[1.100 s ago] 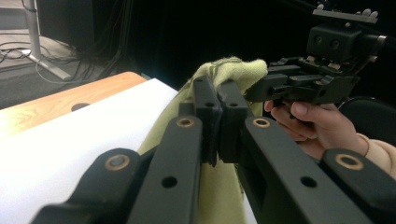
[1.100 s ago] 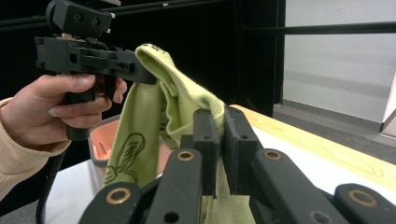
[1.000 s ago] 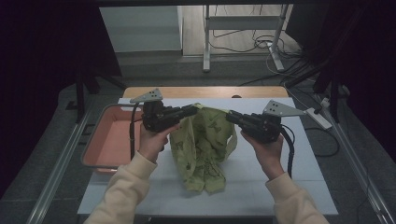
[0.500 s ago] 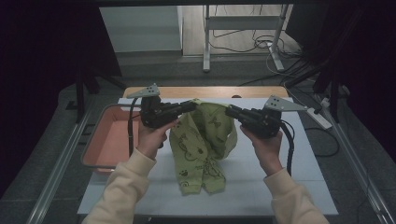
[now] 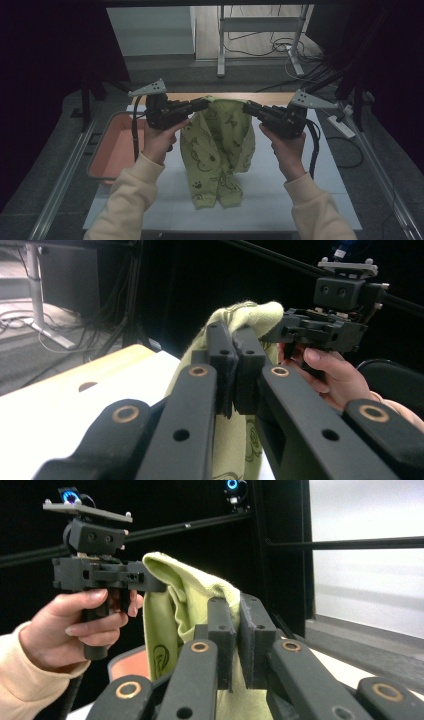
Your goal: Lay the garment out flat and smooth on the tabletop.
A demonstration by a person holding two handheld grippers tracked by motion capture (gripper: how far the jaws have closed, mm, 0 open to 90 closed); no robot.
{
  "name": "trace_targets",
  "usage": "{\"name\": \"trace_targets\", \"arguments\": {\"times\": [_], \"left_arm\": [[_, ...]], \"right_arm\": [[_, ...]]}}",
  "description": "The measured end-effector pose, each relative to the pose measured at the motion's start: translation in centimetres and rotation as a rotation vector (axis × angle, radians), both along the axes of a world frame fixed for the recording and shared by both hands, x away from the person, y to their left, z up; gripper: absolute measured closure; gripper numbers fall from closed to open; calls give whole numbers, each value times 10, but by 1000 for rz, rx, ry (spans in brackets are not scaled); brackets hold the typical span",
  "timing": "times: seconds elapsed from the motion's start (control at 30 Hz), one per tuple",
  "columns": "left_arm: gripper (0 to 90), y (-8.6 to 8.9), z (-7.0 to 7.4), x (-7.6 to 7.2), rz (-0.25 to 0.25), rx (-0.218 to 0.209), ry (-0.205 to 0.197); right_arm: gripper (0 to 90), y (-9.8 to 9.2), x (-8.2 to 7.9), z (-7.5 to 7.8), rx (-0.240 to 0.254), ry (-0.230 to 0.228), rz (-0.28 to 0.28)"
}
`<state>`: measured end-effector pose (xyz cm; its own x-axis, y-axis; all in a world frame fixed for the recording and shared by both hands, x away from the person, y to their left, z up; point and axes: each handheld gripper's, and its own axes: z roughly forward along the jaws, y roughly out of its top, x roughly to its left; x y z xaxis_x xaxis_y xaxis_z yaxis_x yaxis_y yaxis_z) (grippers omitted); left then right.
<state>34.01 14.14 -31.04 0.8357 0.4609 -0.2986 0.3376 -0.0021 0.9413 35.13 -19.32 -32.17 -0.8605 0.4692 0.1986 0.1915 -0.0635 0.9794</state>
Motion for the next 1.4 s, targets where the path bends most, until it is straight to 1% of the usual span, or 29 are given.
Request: {"name": "trace_targets", "arguments": {"times": [0.1, 0.2, 0.27, 0.33, 0.57, 0.77, 0.9, 1.03, 1.1, 1.27, 1.4], "left_arm": [[878, 1, 7, -1, 1, -8, -13], [878, 2, 11, -1, -1, -23, -19], [878, 4, 13, 0, -3, -33, -19], [878, 5, 15, 0, -2, -34, -20], [878, 6, 21, 1, -1, -55, -28], [878, 6, 24, 1, -3, -62, -33], [878, 6, 27, 2, -2, -70, -38], [878, 7, 28, 3, -2, -89, -31], [878, 9, 29, 3, -4, -102, -30], [877, 10, 30, -2, -5, -102, -43], [878, 9, 32, -3, -10, -108, -42]], "right_arm": [[847, 0, 2, 11, 17, -5, 5], [847, 2, 0, 22, 7, -34, -3], [847, 3, 0, 27, 0, -49, -3], [847, 4, 0, 31, -6, -58, -3], [848, 6, 0, 37, 5, -65, -1], [847, 6, 0, 41, 8, -69, -3], [848, 7, 1, 46, -4, -78, -9], [848, 9, 1, 52, -13, -86, -18], [848, 10, 1, 56, -9, -92, -20], [848, 12, -2, 58, -1, -98, -20], [848, 12, -4, 61, 1, -100, -25]]}}
